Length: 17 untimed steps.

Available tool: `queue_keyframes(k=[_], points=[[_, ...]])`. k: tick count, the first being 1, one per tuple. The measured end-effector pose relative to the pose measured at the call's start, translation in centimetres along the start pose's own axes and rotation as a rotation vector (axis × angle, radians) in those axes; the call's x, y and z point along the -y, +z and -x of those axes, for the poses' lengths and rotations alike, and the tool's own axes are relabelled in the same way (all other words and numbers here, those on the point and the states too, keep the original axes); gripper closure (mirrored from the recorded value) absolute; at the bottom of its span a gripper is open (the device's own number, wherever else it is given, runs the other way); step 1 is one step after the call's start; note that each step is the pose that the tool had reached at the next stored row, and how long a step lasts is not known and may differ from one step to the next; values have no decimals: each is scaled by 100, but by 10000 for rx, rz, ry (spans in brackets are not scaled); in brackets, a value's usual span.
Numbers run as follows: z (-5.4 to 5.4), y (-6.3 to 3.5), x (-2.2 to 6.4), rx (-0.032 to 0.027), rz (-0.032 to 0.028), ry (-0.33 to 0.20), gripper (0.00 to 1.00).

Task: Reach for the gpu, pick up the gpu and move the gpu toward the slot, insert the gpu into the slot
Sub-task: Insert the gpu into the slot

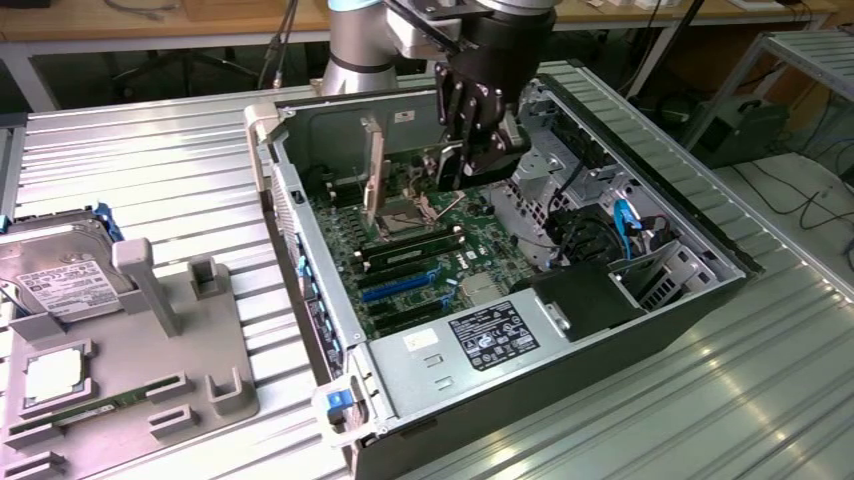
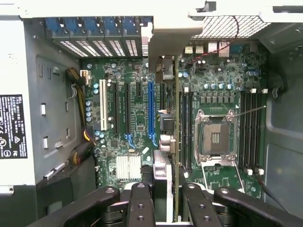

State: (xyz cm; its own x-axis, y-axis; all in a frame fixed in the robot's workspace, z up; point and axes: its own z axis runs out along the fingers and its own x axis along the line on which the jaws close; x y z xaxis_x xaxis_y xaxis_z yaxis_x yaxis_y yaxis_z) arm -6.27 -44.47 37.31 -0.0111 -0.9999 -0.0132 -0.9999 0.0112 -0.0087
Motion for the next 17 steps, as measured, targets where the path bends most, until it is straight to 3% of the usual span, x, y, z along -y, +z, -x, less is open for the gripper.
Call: queue_keyframes(k=[5,11,17], points=[[1,33,-78,-1,1,1,72],[2,97,-115,-1,0,0,72],[47,302,-164,0,0,5,72]])
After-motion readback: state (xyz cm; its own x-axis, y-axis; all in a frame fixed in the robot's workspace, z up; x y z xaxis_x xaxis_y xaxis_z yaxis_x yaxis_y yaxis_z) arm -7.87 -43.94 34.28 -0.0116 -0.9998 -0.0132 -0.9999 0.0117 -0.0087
